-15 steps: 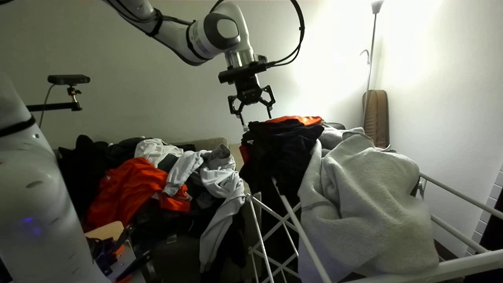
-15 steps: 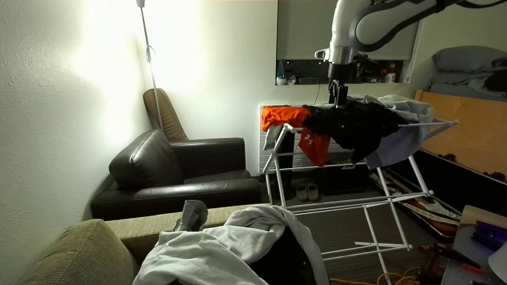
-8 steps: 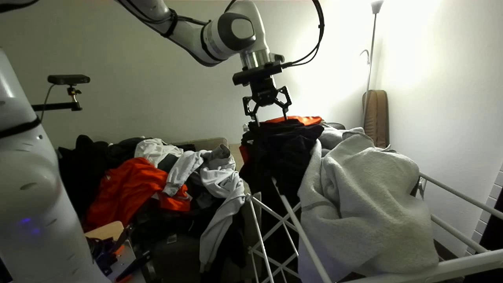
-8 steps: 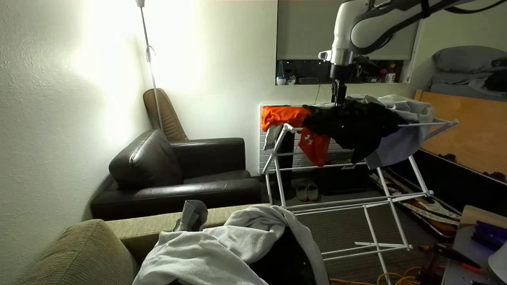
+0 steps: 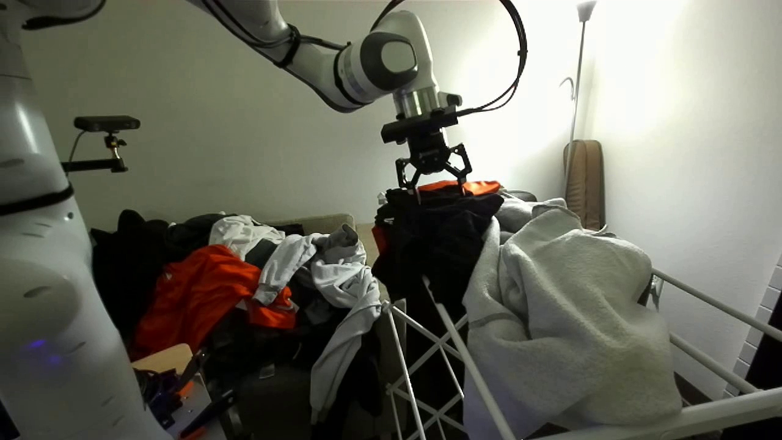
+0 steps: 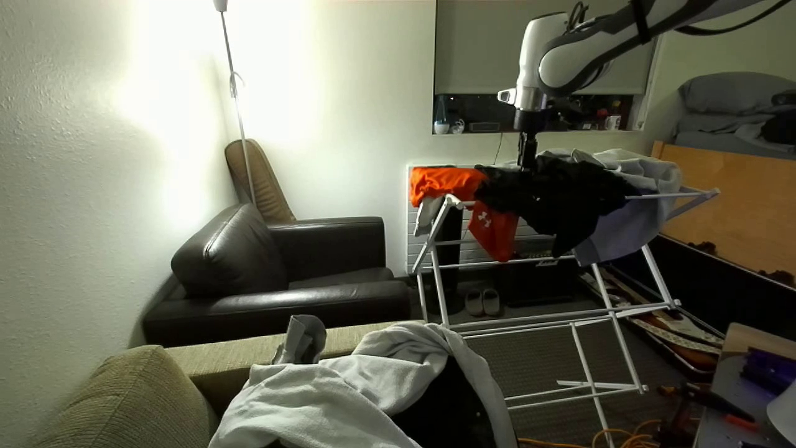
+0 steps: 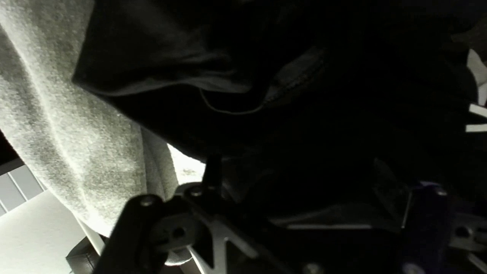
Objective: Put the black shirt on the couch
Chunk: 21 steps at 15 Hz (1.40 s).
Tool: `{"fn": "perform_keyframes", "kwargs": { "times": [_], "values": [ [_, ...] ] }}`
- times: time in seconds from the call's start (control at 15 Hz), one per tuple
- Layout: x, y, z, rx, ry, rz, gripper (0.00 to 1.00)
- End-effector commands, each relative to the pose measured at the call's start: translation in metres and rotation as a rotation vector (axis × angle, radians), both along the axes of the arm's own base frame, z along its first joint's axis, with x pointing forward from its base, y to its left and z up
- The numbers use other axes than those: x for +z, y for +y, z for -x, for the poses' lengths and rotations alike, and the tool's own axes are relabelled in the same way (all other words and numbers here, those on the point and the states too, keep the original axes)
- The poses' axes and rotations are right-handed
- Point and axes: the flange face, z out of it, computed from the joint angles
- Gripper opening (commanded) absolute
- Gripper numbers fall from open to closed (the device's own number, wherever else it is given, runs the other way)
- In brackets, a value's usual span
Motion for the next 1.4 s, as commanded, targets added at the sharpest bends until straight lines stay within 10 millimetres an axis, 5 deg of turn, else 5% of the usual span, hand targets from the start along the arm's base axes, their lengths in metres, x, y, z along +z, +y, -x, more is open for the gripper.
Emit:
{"fn": "perform_keyframes", "kwargs": {
  "times": [0.0, 0.8, 1.33],
  "values": [
    [-0.004, 0.004, -0.010, 0.007, -0.015, -0.021, 1.00],
    [-0.009, 0.042, -0.018, 0.064, -0.057, -0.050, 1.00],
    [-0.007, 0.035, -0.010, -0.018, -0.024, -0.045, 1.00]
  ]
}}
